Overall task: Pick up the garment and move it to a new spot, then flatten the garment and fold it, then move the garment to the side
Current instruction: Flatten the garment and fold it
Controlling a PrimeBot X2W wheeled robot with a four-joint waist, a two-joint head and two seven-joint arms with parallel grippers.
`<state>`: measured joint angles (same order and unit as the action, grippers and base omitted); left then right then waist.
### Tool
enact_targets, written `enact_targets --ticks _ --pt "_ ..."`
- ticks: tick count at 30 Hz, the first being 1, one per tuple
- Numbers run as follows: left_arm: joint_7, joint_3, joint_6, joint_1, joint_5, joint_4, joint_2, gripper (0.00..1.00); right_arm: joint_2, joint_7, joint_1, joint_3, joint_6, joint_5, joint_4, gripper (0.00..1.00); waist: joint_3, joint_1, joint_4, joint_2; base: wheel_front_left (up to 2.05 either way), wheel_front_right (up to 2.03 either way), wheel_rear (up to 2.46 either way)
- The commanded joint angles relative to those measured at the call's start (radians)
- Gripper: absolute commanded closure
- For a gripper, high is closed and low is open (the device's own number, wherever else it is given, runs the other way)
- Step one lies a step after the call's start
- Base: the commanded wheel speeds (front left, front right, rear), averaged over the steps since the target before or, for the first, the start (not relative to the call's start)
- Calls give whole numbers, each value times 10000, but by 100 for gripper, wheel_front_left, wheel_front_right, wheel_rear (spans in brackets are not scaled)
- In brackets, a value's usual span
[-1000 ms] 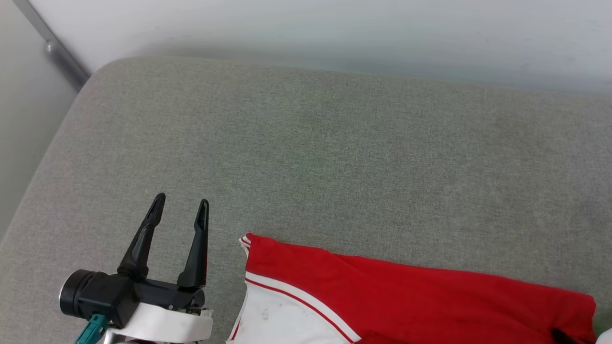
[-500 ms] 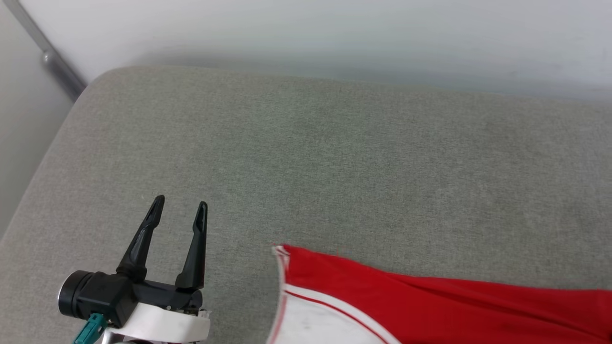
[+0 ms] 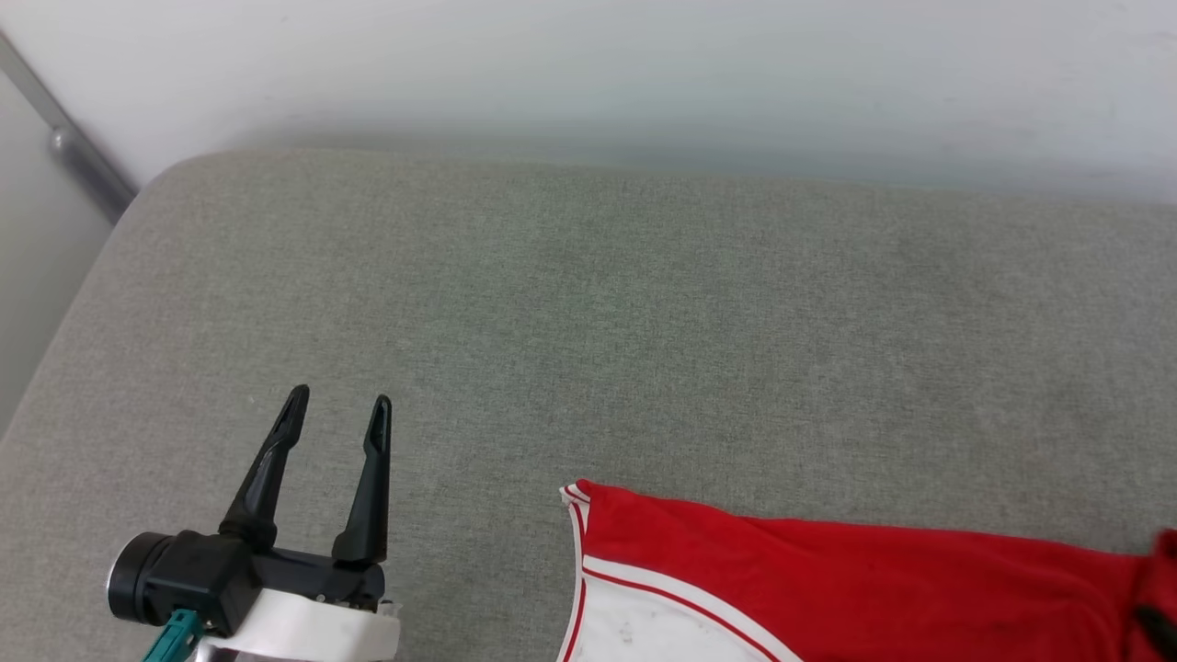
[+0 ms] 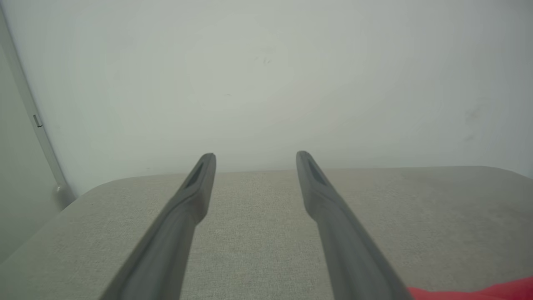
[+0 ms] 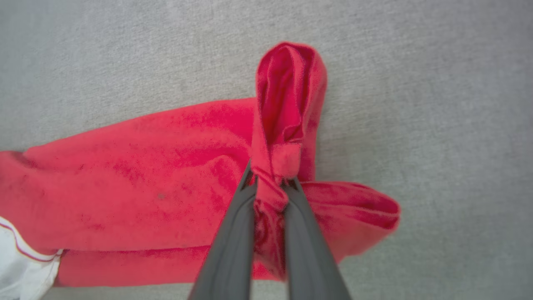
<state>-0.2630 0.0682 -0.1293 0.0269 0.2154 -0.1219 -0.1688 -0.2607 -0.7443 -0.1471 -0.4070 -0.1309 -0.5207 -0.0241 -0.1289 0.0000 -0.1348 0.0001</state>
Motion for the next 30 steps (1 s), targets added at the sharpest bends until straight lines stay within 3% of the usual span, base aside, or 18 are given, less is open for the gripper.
enact_targets --ticks 1,8,14,23,30 --pt "-19 46 -13 76 -22 17 41 0 246 -288 -200 276 4 -220 -519 100 74 0 30 -1 0 0 0" --pt "-21 113 -4 180 59 33 12 0 1459 -1391 -555 1529 4 -833 -2191 100 332 0 -36 -1 0 0 0" --pt "-21 285 -5 258 159 9 -245 0 1970 -1803 -651 2763 4 -913 -2787 100 455 0 -193 -1 0 0 0" --pt "-21 355 -6 188 263 57 -260 0 2111 -1169 4 4347 2 -2233 -2080 100 559 0 -595 -1 0 0 0" --pt "-21 241 -6 83 432 -29 -324 0 2114 -615 590 5452 2 -2489 -1341 100 542 0 -823 -1 0 0 0"
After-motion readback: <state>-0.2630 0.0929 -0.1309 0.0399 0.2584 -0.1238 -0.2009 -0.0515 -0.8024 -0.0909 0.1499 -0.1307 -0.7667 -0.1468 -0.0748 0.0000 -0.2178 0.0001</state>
